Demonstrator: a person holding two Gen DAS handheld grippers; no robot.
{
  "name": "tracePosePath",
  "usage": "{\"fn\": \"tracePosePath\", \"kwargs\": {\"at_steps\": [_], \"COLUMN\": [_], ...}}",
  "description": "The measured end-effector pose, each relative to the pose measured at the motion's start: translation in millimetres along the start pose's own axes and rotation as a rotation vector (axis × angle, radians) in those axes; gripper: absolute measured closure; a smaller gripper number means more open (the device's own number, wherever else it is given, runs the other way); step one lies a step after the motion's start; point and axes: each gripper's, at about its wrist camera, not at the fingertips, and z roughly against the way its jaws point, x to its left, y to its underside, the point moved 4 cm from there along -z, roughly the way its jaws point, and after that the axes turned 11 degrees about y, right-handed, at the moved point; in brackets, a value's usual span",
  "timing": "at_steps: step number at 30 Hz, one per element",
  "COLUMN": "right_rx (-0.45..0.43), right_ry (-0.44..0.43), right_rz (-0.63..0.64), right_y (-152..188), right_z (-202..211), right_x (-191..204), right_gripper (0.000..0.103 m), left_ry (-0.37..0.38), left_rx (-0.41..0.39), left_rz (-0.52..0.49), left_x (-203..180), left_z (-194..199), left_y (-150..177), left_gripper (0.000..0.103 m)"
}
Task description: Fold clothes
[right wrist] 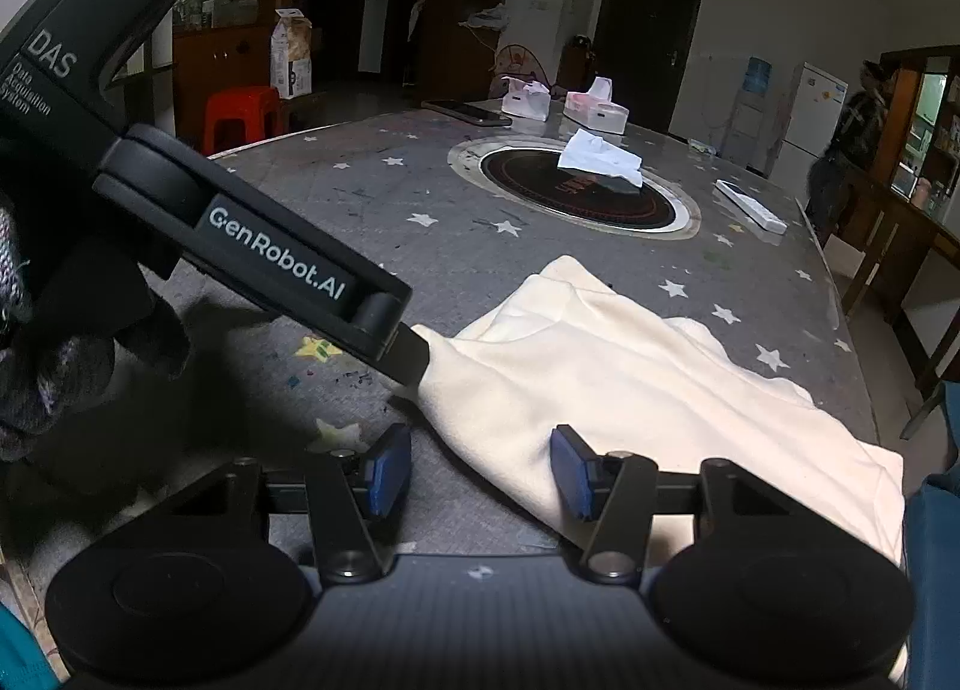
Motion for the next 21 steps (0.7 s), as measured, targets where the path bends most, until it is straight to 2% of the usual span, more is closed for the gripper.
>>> {"fn": "tracePosePath", "kwargs": {"at_steps": [4,11,21], "right_rx": [-0.001,0.008,0.032], "right_ry": [-0.006,0.005,0.069], "right_rz": [-0.017,-0.126,-0.258], "right_y": [1,15,39], "right_z": [4,20,39], "right_x": [-3,-24,-50], "right_gripper": [0.049,0.023,0.005], "left_ry": [0.006,0.019,0.036], "left_rx": [0.000,0.007,0.017], "left_rz": [-0.001,-0.039,-0.126], "left_x": [-2,-15,-40], "left_z": [0,0,-3], "left_y": [1,6,17], "left_gripper": [0.000,0.000,0.000]}}
